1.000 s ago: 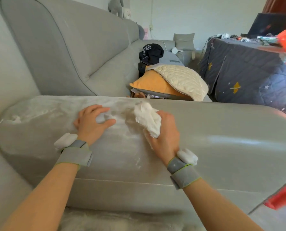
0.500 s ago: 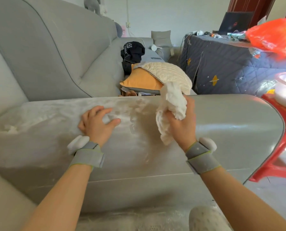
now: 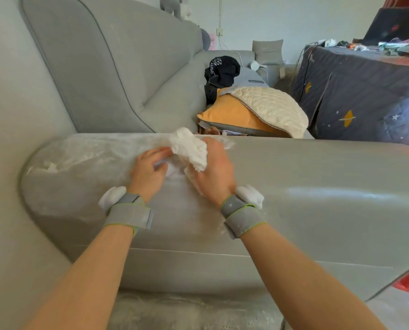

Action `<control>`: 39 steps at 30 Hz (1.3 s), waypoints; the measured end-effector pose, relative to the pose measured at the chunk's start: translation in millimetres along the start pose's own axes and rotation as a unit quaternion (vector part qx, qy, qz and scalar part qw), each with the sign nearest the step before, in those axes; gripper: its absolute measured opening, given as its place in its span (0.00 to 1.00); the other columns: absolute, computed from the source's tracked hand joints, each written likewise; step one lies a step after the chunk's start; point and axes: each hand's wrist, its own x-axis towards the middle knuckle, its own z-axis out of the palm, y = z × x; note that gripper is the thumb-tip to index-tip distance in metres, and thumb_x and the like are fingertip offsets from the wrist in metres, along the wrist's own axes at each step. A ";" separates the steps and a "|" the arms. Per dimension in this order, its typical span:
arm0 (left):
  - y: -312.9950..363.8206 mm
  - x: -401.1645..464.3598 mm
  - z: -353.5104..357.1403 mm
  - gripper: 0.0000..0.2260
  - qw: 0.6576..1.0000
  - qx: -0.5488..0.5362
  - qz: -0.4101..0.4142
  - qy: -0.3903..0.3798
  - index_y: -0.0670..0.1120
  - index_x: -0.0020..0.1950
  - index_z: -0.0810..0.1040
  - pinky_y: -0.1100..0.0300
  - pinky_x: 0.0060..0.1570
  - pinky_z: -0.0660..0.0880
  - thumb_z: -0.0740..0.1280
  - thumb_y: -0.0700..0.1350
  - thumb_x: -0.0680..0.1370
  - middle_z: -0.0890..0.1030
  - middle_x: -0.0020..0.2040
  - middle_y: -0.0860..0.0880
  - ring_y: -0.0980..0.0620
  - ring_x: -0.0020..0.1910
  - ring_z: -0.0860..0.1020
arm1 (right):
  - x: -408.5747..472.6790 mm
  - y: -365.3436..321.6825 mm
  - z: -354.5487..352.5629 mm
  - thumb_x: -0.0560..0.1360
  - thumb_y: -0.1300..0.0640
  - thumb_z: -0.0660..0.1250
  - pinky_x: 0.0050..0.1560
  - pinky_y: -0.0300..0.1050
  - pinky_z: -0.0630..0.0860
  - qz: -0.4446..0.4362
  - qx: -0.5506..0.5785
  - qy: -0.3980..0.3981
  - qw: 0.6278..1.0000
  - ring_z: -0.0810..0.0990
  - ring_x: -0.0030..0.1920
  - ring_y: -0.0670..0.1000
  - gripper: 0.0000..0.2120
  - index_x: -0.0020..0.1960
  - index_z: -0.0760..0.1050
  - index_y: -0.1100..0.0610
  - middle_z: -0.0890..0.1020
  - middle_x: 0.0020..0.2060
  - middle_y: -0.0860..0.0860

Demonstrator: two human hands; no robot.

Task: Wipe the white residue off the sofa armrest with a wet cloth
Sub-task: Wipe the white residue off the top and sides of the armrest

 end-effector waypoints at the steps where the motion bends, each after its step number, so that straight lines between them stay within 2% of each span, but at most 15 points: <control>1: 0.3 -0.3 -1.4 0.16 1.000 -0.017 -0.003 0.000 0.39 0.62 0.76 0.72 0.55 0.67 0.61 0.31 0.75 0.76 0.61 0.43 0.47 0.61 0.73 | -3.1 -3.0 8.5 0.69 0.59 0.69 0.47 0.41 0.64 -0.008 0.008 -0.023 1.000 0.73 0.57 0.58 0.21 0.61 0.70 0.61 0.75 0.55 0.57; 4: 3.2 -3.9 0.1 0.17 0.999 -0.042 -0.022 0.011 0.39 0.64 0.74 0.69 0.50 0.66 0.62 0.30 0.76 0.75 0.58 0.48 0.52 0.58 0.72 | -10.0 -3.3 7.7 0.68 0.54 0.67 0.47 0.38 0.65 -0.012 0.079 -0.061 0.995 0.75 0.54 0.57 0.23 0.60 0.70 0.60 0.76 0.54 0.55; 8: -3.6 -0.1 7.3 0.13 1.000 -0.008 0.003 0.024 0.39 0.60 0.78 0.53 0.66 0.67 0.67 0.36 0.75 0.77 0.62 0.42 0.45 0.63 0.73 | -19.0 -0.6 -19.6 0.71 0.55 0.65 0.44 0.30 0.70 0.047 0.204 -0.050 0.977 0.76 0.45 0.41 0.15 0.57 0.69 0.52 0.76 0.43 0.40; 10: -3.7 -1.3 10.1 0.14 0.999 0.004 -0.001 0.038 0.38 0.59 0.78 0.55 0.68 0.65 0.69 0.38 0.74 0.77 0.61 0.41 0.45 0.64 0.73 | -24.9 10.0 -38.0 0.70 0.59 0.66 0.41 0.24 0.69 0.038 0.220 0.006 0.975 0.74 0.39 0.31 0.09 0.48 0.72 0.52 0.75 0.39 0.39; 11: -3.9 -2.2 11.4 0.14 0.999 0.004 0.000 0.043 0.38 0.59 0.78 0.56 0.68 0.65 0.70 0.38 0.74 0.77 0.61 0.41 0.45 0.64 0.73 | -28.5 17.3 -48.9 0.69 0.59 0.66 0.39 0.28 0.71 0.029 0.214 0.033 0.976 0.74 0.36 0.32 0.04 0.44 0.73 0.56 0.75 0.36 0.43; 13: -4.1 -3.8 12.8 0.14 0.999 0.010 0.005 0.046 0.38 0.59 0.78 0.57 0.68 0.65 0.70 0.39 0.74 0.77 0.62 0.41 0.44 0.64 0.73 | -39.8 35.7 -69.1 0.68 0.59 0.65 0.37 0.38 0.72 0.026 0.200 0.089 0.975 0.76 0.35 0.41 0.09 0.41 0.75 0.66 0.77 0.34 0.53; 15: -6.3 -2.4 13.8 0.15 0.999 0.026 0.011 0.046 0.40 0.59 0.79 0.54 0.69 0.65 0.70 0.41 0.74 0.76 0.62 0.42 0.45 0.65 0.72 | -56.3 51.3 -86.5 0.68 0.59 0.65 0.37 0.37 0.71 0.020 0.182 0.139 0.973 0.75 0.35 0.44 0.12 0.42 0.74 0.70 0.77 0.35 0.55; 19: -6.8 -2.6 14.0 0.25 0.997 0.047 0.015 0.052 0.44 0.59 0.79 0.51 0.69 0.65 0.65 0.57 0.68 0.77 0.62 0.45 0.46 0.65 0.72 | -95.1 84.7 -103.0 0.67 0.50 0.64 0.36 0.41 0.65 0.019 0.052 0.172 0.984 0.70 0.34 0.46 0.12 0.39 0.73 0.59 0.72 0.32 0.47; 21: -7.2 -1.7 13.9 0.32 0.997 0.046 0.017 0.060 0.45 0.59 0.79 0.50 0.69 0.64 0.59 0.63 0.64 0.77 0.63 0.46 0.47 0.65 0.72 | -109.3 95.6 -98.5 0.67 0.49 0.65 0.43 0.47 0.68 0.026 -0.077 0.181 0.980 0.74 0.41 0.55 0.15 0.48 0.75 0.58 0.77 0.40 0.50; 24: -11.3 -0.8 16.1 0.27 0.996 0.054 0.026 0.068 0.45 0.60 0.79 0.50 0.70 0.64 0.61 0.59 0.67 0.77 0.63 0.46 0.46 0.66 0.71 | -128.8 95.6 -80.5 0.68 0.55 0.66 0.51 0.50 0.69 -0.009 -0.110 0.213 0.971 0.68 0.53 0.54 0.18 0.57 0.68 0.52 0.72 0.58 0.45; 26: -15.1 0.3 18.3 0.24 0.995 0.064 0.036 0.073 0.45 0.60 0.79 0.51 0.70 0.63 0.62 0.55 0.69 0.77 0.63 0.46 0.46 0.66 0.71 | -133.2 89.3 -66.1 0.70 0.54 0.62 0.52 0.46 0.67 0.002 -0.076 0.247 0.966 0.65 0.53 0.51 0.17 0.58 0.66 0.51 0.70 0.59 0.42; 29: -16.6 0.4 19.7 0.22 0.993 0.071 0.053 0.084 0.45 0.59 0.79 0.51 0.70 0.63 0.62 0.53 0.70 0.77 0.63 0.46 0.45 0.66 0.71 | -128.1 84.2 -43.4 0.70 0.62 0.64 0.51 0.44 0.67 0.018 -0.067 0.293 0.954 0.67 0.50 0.54 0.17 0.57 0.66 0.52 0.74 0.57 0.48; 33: -17.7 1.4 20.8 0.21 0.991 0.074 0.057 0.092 0.47 0.59 0.80 0.47 0.69 0.63 0.62 0.53 0.70 0.77 0.62 0.48 0.46 0.66 0.71 | -136.2 74.2 13.2 0.68 0.60 0.69 0.57 0.37 0.62 -0.052 -0.136 0.181 0.973 0.68 0.51 0.58 0.19 0.56 0.69 0.52 0.77 0.59 0.56; 36: -18.9 0.9 18.4 0.21 0.994 0.057 0.050 0.084 0.48 0.59 0.80 0.50 0.70 0.62 0.63 0.54 0.69 0.77 0.63 0.49 0.48 0.66 0.70 | -153.3 67.2 53.2 0.66 0.61 0.66 0.49 0.44 0.74 -0.113 -0.149 0.052 0.981 0.65 0.53 0.57 0.21 0.58 0.69 0.50 0.75 0.61 0.53; 39: -20.2 2.1 16.6 0.20 0.996 0.039 0.048 0.068 0.48 0.59 0.79 0.50 0.71 0.62 0.64 0.54 0.70 0.76 0.63 0.50 0.49 0.67 0.70 | -156.6 65.8 50.4 0.66 0.62 0.69 0.48 0.46 0.77 -0.114 -0.097 0.015 0.989 0.65 0.55 0.55 0.23 0.58 0.68 0.50 0.71 0.62 0.48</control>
